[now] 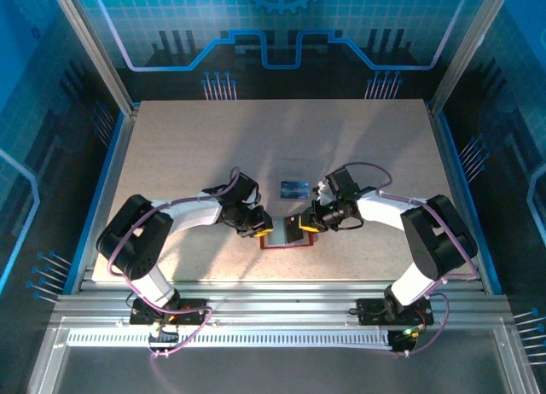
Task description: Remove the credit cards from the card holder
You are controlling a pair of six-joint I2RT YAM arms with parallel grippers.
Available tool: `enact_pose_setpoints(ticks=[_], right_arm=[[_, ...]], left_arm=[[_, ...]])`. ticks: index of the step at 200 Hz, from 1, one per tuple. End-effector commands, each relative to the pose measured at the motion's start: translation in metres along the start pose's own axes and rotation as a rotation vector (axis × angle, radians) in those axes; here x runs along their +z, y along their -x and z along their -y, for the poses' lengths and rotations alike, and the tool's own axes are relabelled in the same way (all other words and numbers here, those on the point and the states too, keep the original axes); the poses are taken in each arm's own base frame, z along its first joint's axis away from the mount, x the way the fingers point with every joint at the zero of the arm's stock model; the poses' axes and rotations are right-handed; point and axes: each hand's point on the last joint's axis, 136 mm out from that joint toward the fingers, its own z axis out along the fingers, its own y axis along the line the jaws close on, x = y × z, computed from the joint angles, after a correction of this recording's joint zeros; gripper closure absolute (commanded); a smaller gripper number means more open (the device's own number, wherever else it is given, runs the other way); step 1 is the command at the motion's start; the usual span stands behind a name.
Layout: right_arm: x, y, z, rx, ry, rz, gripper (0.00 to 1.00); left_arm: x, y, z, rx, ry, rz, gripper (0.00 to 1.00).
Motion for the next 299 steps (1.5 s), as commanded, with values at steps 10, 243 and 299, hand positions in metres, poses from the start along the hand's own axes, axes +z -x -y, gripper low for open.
enact_pose_setpoints(ticks=[10, 243, 299], right_arm=[[0.007, -0.008, -0.003, 0.01, 0.02, -0.033, 0.83], [0.004, -0.017, 0.003, 0.053, -0.155, 0.027, 0.95], [-0.013, -0.01, -0.008, 0.024, -0.166, 0.047, 0.96]], left_arm=[[-0.014, 0.005, 0.01, 0.013, -0.01, 0.03, 0.8], [-0.019, 0.008, 0.015, 0.027, -0.017, 0.052, 0.8], [-0.028, 0.013, 0.016, 0.024, -0.023, 0.085, 0.79]])
